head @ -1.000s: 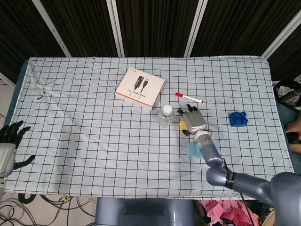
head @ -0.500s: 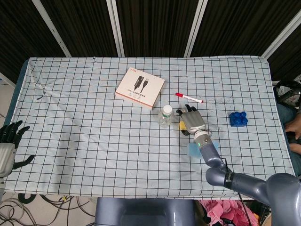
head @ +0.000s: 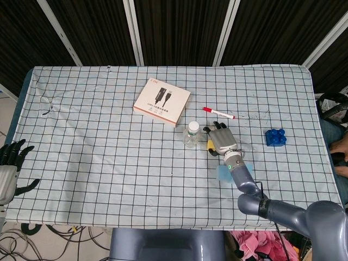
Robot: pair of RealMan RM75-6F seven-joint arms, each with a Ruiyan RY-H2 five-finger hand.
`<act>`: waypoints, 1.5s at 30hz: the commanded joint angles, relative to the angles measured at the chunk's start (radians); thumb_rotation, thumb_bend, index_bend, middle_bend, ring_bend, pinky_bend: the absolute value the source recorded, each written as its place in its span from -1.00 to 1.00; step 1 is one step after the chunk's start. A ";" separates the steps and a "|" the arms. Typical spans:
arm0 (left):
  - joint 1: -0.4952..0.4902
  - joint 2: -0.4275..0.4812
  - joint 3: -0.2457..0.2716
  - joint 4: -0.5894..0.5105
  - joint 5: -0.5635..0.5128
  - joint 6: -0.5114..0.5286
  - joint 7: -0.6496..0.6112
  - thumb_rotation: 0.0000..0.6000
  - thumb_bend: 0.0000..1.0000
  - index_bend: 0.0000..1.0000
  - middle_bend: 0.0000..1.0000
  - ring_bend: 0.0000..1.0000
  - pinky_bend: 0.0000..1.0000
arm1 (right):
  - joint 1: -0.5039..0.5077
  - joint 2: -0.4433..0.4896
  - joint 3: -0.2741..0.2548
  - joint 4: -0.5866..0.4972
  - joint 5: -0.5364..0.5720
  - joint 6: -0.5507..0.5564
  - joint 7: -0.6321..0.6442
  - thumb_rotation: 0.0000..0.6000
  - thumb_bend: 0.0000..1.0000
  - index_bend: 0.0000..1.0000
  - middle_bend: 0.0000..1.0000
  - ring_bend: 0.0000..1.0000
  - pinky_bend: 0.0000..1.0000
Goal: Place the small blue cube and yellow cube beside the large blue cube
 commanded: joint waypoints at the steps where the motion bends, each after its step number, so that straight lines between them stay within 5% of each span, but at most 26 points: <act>1: 0.000 0.000 0.000 -0.001 0.000 0.000 0.000 1.00 -0.70 -0.68 -0.93 -1.00 -1.00 | -0.002 0.002 0.002 -0.002 -0.006 0.001 0.004 1.00 -0.41 -0.61 -0.07 -0.88 -0.79; 9: 0.000 -0.002 -0.002 0.001 -0.001 0.001 0.001 1.00 -0.70 -0.68 -0.93 -1.00 -1.00 | -0.012 0.049 0.023 -0.088 -0.005 0.031 0.006 1.00 -0.41 -0.60 -0.06 -0.88 -0.79; 29: 0.001 0.006 0.004 -0.006 0.009 0.000 -0.013 1.00 -0.70 -0.68 -0.93 -1.00 -1.00 | -0.063 0.227 -0.018 -0.608 0.139 0.315 -0.266 1.00 -0.43 -0.60 -0.06 -0.88 -0.79; 45: 0.002 0.001 0.001 -0.001 0.005 0.002 -0.008 1.00 -0.70 -0.68 -0.93 -1.00 -1.00 | -0.065 0.196 -0.034 -0.683 0.211 0.403 -0.328 1.00 -0.43 -0.60 -0.04 -0.88 -0.79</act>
